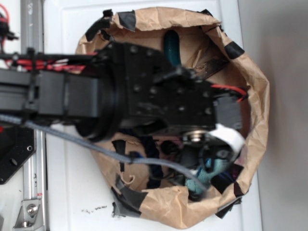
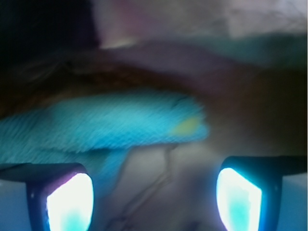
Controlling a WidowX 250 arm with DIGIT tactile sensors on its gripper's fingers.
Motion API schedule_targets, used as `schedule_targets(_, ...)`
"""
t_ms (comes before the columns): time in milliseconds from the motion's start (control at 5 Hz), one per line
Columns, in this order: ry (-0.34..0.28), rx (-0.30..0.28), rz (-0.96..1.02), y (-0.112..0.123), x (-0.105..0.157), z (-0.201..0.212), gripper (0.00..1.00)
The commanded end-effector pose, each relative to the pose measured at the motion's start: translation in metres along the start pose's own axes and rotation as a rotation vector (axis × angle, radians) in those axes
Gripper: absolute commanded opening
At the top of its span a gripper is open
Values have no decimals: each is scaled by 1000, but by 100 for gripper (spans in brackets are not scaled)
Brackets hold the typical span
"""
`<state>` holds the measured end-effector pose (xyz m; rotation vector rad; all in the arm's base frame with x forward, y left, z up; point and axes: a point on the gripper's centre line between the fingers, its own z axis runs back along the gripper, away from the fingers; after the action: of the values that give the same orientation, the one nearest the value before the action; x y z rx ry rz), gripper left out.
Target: Grab the blue cloth.
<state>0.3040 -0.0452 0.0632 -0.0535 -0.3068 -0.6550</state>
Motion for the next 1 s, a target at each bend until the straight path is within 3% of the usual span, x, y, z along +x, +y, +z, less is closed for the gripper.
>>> schedule_targets(0,-78,-42,-112,-30,21,10,100)
schedule_targets(200,-68,-102,-167,-44,22,-12,100)
schedule_targets(400,-49,-121,-229,-57,22,-30,100)
schedule_targets(600,6,-76,-199,-49,23,-49,100)
schedule_targets(800,10,-37,-140,-31,23,-49,0)
